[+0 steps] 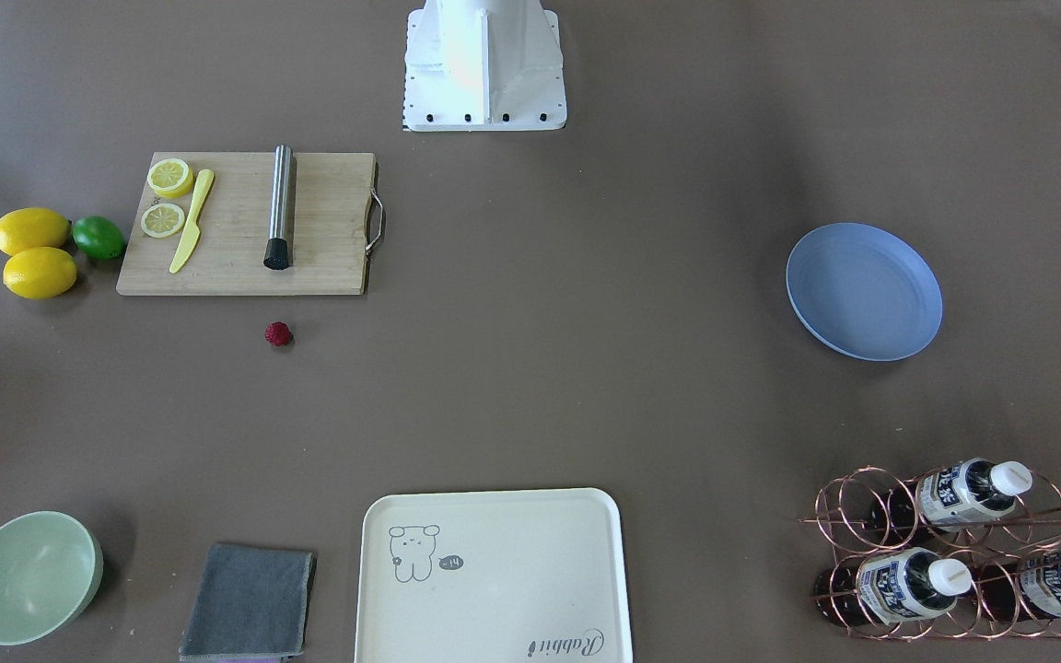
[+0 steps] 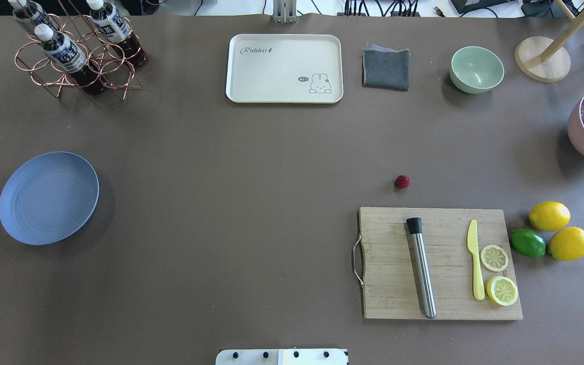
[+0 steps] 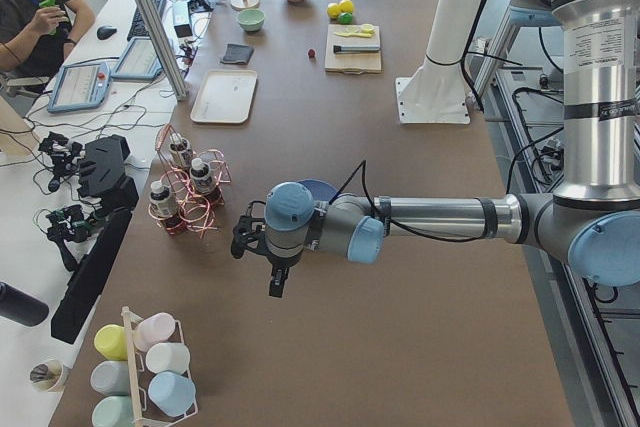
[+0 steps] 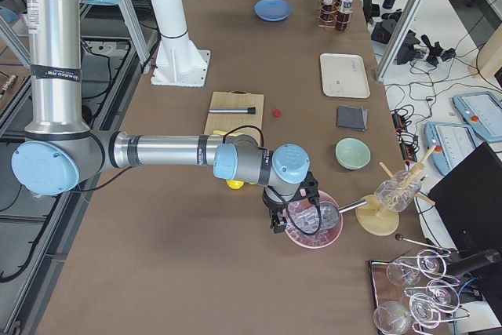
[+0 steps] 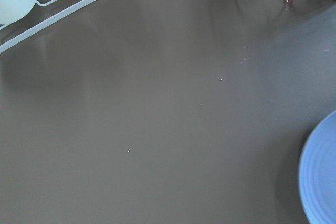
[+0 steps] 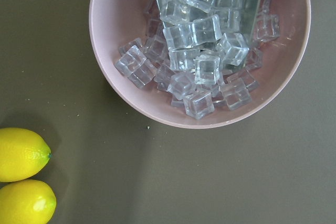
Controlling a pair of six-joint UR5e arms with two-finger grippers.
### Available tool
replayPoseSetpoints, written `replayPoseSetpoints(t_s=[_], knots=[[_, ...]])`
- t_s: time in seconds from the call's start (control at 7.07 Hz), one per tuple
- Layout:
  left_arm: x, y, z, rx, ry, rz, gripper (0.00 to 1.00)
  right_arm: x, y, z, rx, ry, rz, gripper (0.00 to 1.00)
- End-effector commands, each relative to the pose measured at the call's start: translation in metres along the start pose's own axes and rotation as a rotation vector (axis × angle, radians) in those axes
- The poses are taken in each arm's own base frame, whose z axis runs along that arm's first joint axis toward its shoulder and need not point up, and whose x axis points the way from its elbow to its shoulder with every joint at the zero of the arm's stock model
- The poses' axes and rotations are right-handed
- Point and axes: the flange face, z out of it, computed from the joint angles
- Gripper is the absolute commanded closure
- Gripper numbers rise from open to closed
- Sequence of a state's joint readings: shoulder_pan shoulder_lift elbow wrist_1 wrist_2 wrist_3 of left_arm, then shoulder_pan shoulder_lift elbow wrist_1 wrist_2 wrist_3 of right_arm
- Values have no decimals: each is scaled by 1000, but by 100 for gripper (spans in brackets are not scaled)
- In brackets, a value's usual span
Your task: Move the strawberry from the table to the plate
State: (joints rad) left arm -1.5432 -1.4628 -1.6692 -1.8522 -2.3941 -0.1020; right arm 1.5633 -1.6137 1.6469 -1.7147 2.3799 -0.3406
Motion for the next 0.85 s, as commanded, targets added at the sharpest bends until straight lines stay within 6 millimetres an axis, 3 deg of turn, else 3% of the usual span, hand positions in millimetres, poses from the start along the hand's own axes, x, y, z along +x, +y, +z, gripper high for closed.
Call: replayPoseSetpoints(t_s=[0.0,0.28,0.57,0.71], knots=[[11,-8,-10,5,4,-2,2,0,0,2,-4,-2,0,0],[25,-12,-23,26,-4,30,2,-2,-2,0,0,0,-5,0],[10,15,-10,-10,-1,-8,2,-2,-3,2,-4,-3,-7,0],[8,17,-9,-15,2,-18,2,-2,-3,2,-4,-3,-7,0]])
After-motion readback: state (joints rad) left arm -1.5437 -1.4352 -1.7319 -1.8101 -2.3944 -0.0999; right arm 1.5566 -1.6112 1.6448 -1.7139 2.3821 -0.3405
